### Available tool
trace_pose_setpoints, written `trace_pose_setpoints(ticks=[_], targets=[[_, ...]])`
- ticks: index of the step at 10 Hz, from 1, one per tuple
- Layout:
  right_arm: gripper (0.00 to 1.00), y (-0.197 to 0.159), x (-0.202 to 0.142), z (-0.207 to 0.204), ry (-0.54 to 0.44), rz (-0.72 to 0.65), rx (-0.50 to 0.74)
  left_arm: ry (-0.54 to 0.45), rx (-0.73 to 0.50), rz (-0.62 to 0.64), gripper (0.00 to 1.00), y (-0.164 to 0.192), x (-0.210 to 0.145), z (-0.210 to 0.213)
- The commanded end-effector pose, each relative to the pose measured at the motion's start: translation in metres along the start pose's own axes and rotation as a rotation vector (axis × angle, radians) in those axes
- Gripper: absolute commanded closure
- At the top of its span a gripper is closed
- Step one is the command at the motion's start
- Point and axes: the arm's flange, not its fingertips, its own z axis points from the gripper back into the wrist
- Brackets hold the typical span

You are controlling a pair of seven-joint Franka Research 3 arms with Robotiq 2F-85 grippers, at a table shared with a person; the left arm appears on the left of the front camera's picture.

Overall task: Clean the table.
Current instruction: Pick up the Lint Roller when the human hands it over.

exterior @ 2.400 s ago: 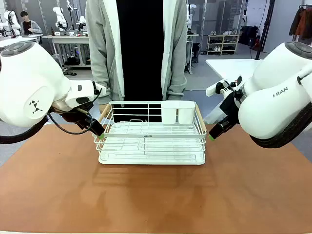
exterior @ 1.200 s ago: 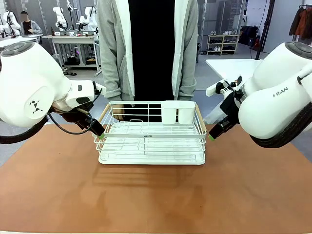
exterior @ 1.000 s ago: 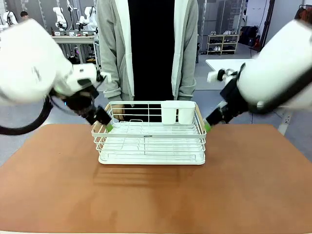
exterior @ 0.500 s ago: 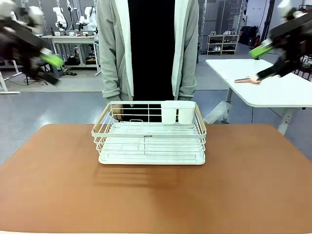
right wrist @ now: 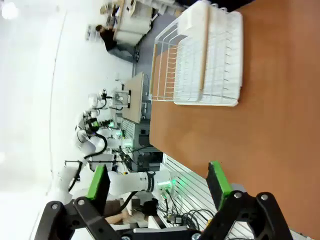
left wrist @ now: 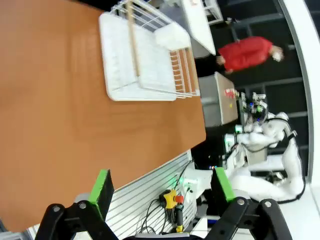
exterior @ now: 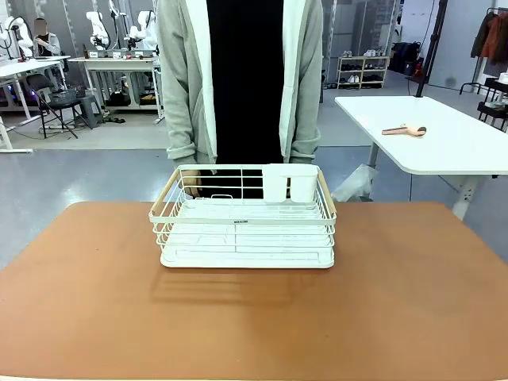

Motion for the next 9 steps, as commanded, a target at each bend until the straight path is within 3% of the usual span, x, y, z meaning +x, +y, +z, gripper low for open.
trace_pose_setpoints(ticks=[1,9], targets=[[0.00,-0.030,-0.005,-0.004,-0.006,-0.038,0.026,-0.018,-0.010,0.073,0.00,0.022,-0.015,0.002],[0.00,-0.044,-0.012,0.005,-0.017,-0.074,0.014,-0.032,0.009,0.099,0.00,0.031,-0.020,0.005]])
